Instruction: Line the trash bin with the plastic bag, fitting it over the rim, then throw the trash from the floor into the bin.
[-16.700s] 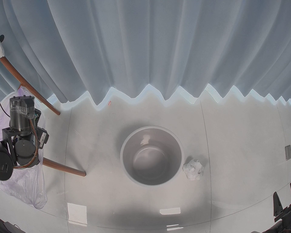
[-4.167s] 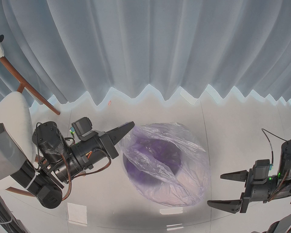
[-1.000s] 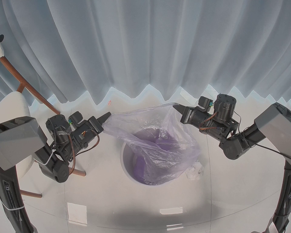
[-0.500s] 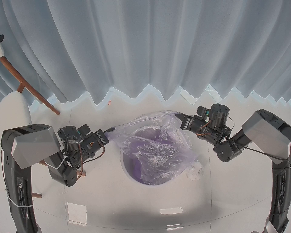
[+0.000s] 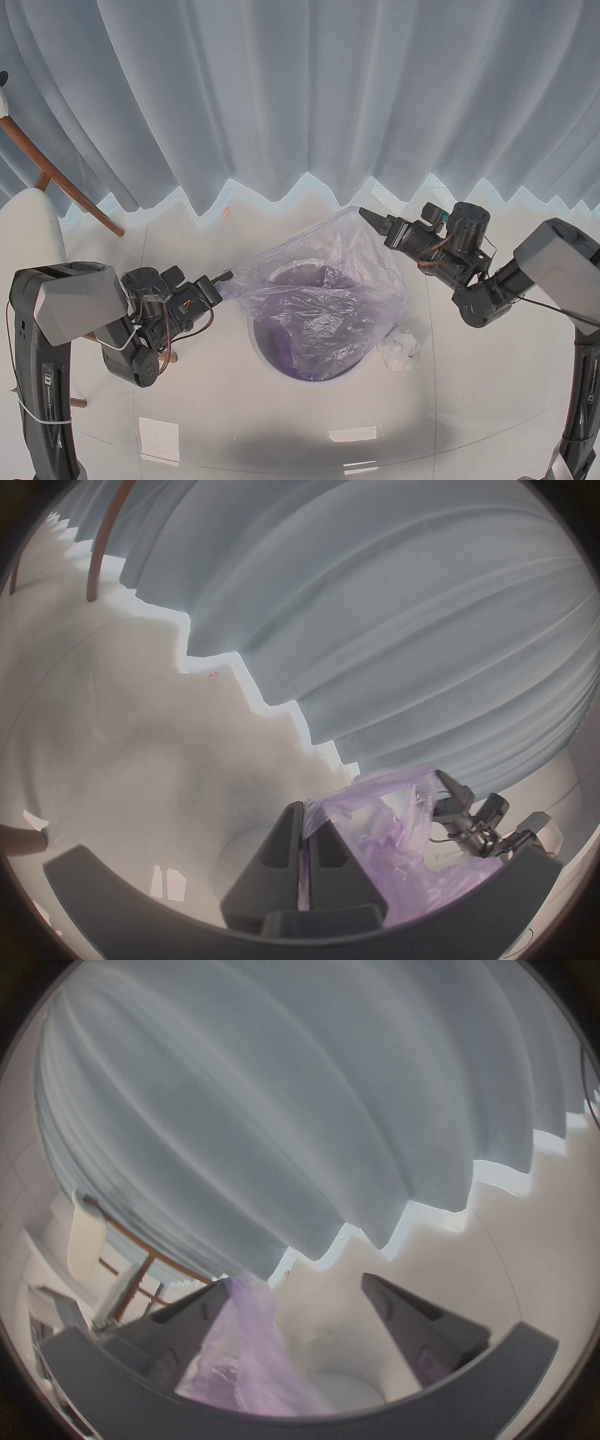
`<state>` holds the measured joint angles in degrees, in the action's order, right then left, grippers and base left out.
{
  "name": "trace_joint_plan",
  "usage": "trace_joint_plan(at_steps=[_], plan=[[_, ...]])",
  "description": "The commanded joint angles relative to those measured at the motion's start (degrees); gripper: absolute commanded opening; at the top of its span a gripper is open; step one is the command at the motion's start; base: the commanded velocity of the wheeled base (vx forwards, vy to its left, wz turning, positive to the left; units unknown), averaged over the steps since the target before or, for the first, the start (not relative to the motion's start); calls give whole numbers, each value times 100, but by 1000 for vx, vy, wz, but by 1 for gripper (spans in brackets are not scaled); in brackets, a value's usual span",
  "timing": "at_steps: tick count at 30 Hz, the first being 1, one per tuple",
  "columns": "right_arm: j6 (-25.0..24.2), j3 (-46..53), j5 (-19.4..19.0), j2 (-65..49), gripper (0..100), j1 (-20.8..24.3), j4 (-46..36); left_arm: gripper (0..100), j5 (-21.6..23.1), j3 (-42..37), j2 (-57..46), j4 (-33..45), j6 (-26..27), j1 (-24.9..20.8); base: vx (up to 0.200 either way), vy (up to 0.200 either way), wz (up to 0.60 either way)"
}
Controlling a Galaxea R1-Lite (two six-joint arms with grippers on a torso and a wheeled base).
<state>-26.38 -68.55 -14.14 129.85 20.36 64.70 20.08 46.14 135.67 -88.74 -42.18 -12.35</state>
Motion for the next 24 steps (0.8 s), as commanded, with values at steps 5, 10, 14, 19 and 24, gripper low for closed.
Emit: trace_joint_plan(at_steps=[5,10,14,19,24], plan=[[-798,905,-36,-2570,100,-120,-2594,0,40,-26,-58,-3,8,101,0,0,0],[-790,905,-36,-3291,100,-208,-4729,0,40,-26,-76,-3,43,101,0,0,0],[-772,869,-27,-3546,100,-234,-5925,0,31,-35,-84,-3,61,84,0,0,0],[-552,720,-10,-3520,100,-234,-6839,0,58,-123,-164,-3,61,75,0,0,0],[-552,702,-1,-3212,100,-181,-7102,0,58,-167,-164,-3,70,48,0,0,0]])
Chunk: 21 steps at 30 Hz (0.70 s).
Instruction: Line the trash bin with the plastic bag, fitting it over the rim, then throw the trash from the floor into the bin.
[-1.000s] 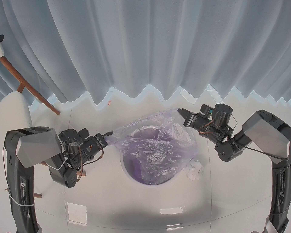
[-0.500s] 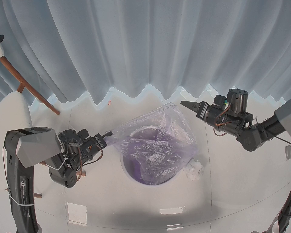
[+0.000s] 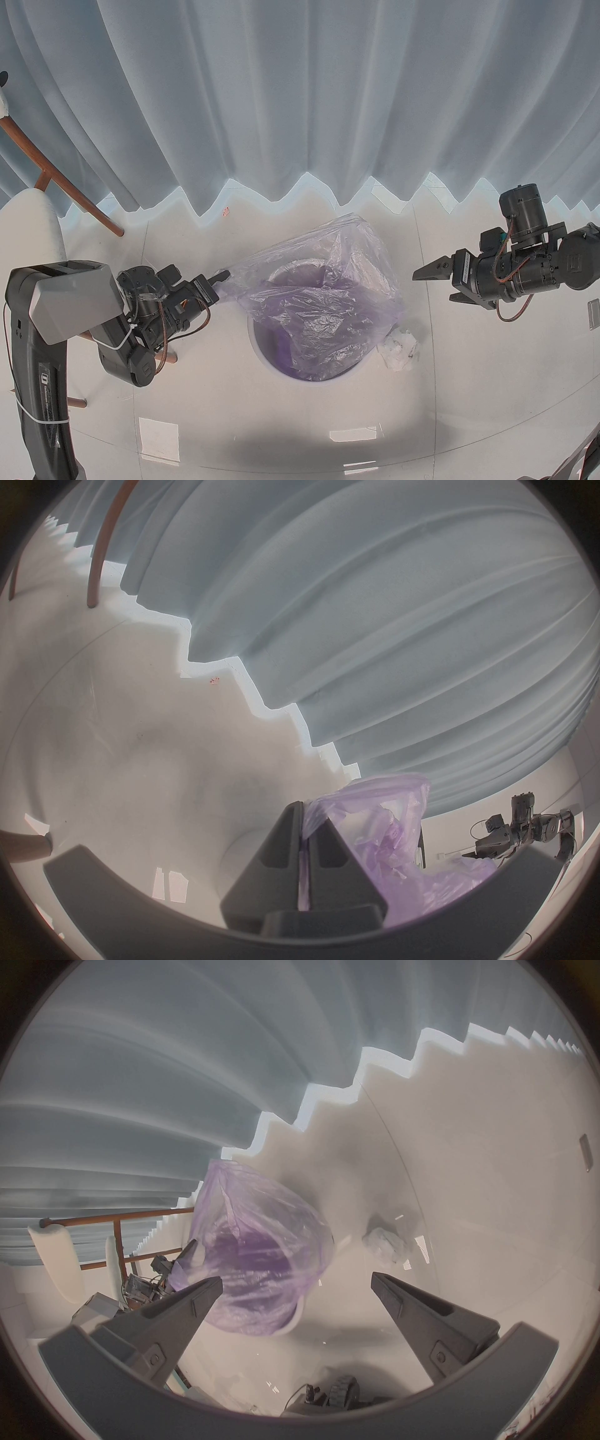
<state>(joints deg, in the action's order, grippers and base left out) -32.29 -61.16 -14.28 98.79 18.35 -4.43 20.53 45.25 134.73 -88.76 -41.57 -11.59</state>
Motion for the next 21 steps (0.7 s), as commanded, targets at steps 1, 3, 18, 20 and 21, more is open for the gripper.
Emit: trace_joint_plan(at_steps=[1,3,18,20,21], plan=[[39,-19,12,-44,100,37,-199,0,13,-78,-61,-1,9,-27,0,0,0],[30,8,12,140,100,90,-208,0,21,-78,-52,-1,9,-27,0,0,0],[-84,-502,232,1186,100,380,-155,0,21,-87,1,-1,17,-27,0,0,0],[-234,-713,267,1256,100,380,-164,0,21,-87,1,-1,26,-36,0,0,0],[-357,-827,267,1283,100,389,-182,0,21,-95,1,-1,26,-36,0,0,0]])
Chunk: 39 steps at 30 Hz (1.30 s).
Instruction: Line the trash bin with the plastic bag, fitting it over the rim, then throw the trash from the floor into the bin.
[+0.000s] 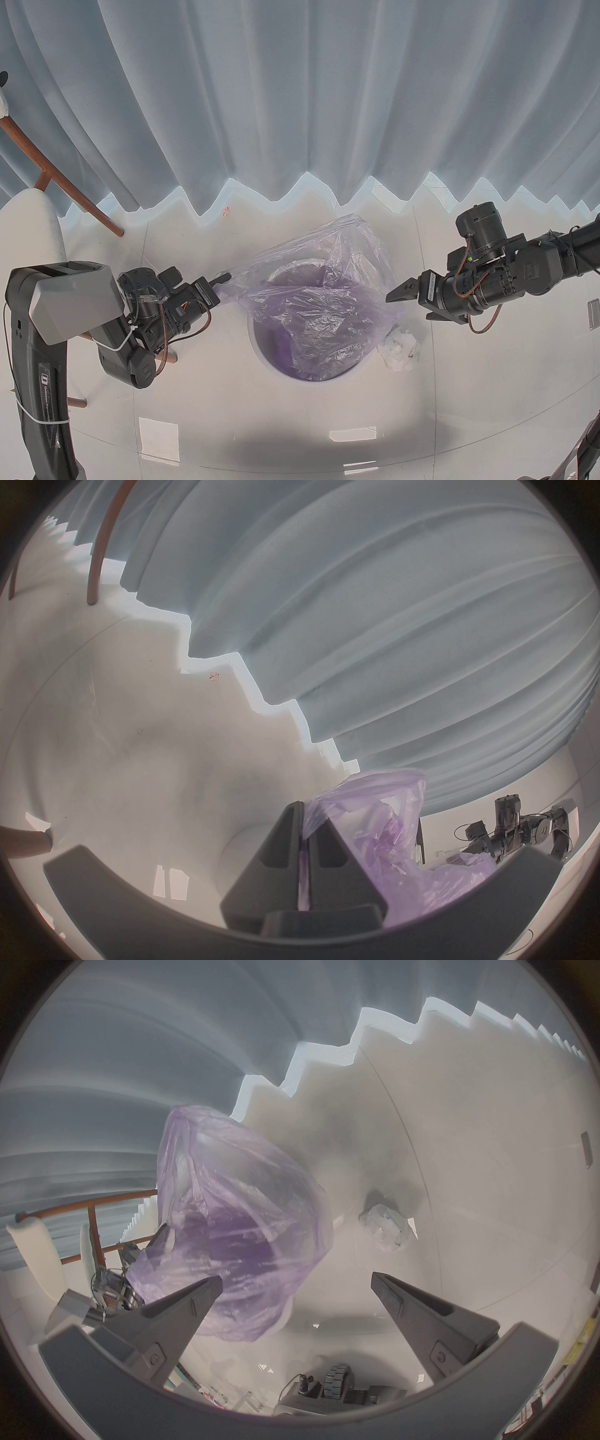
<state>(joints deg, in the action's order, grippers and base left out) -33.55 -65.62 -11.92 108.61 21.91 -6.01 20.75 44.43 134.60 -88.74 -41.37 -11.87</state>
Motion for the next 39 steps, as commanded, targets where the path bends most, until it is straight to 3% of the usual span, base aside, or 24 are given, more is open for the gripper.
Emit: trace_joint_plan(at_steps=[1,8,16,21,22,32,39], plan=[[-301,-443,32,319,100,33,-41,0,-1,-14,14,-3,7,-8,0,0,0],[-565,-618,269,565,100,279,-49,0,-1,-14,23,-3,7,-17,0,0,0],[-679,-539,278,512,100,798,-506,0,-1,-14,40,-3,138,-17,0,0,0],[-961,-478,287,363,100,877,-586,0,-1,-5,49,-3,156,-8,0,0,0],[-1005,-443,287,345,0,886,-586,0,-1,-5,49,-3,156,-8,0,0,0],[-1215,-355,428,55,0,894,-568,0,-1,-14,-4,-3,270,36,0,0,0],[-1154,-337,744,-323,0,824,-542,0,8,-295,-21,5,1439,89,0,0,0]])
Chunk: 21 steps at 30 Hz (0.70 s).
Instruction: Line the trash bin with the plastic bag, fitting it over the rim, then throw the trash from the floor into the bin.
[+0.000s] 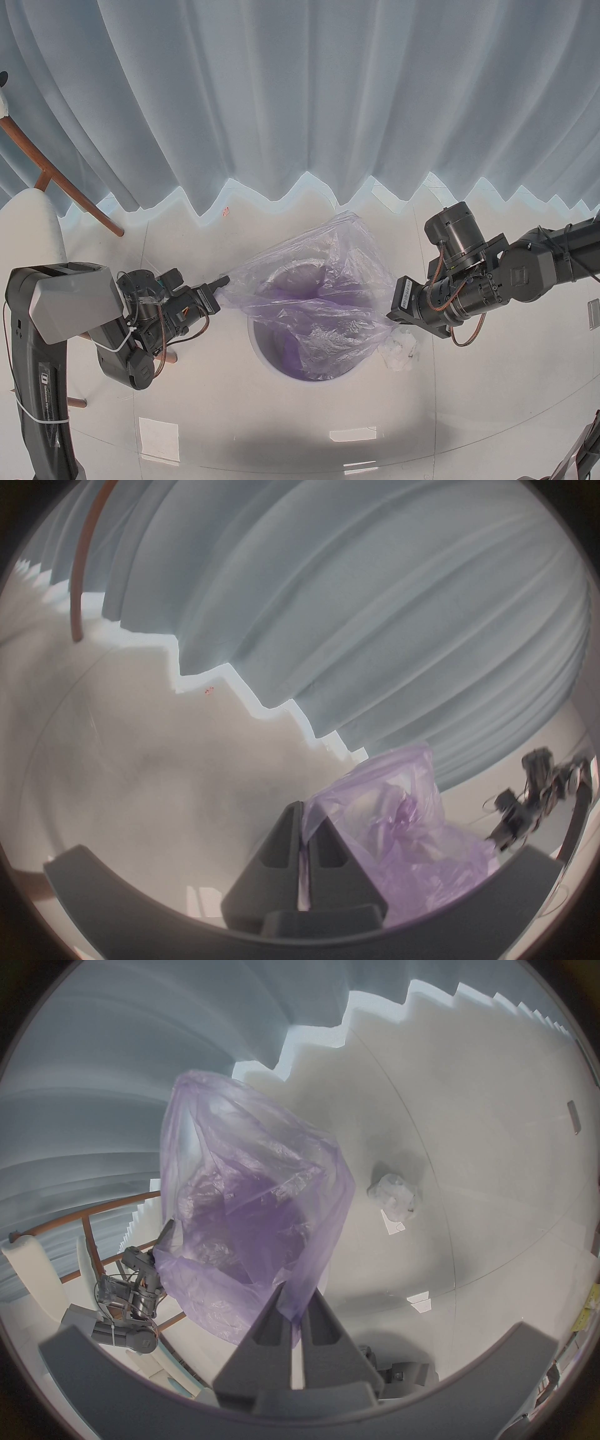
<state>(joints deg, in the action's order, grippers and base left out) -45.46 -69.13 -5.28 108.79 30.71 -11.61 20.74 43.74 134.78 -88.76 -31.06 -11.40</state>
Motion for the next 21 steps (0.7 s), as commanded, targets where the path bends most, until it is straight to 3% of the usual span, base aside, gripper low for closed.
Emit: trace_joint_plan(at_steps=[1,9,21], plan=[[46,-4,80,-376,0,-91,27,0,9,-261,-57,8,434,15,0,0,0],[415,-56,36,-437,0,-698,686,0,1,-331,-303,17,425,50,0,0,0],[433,-48,9,160,0,-1041,2057,0,-87,-401,-198,25,364,-73,0,0,0]])
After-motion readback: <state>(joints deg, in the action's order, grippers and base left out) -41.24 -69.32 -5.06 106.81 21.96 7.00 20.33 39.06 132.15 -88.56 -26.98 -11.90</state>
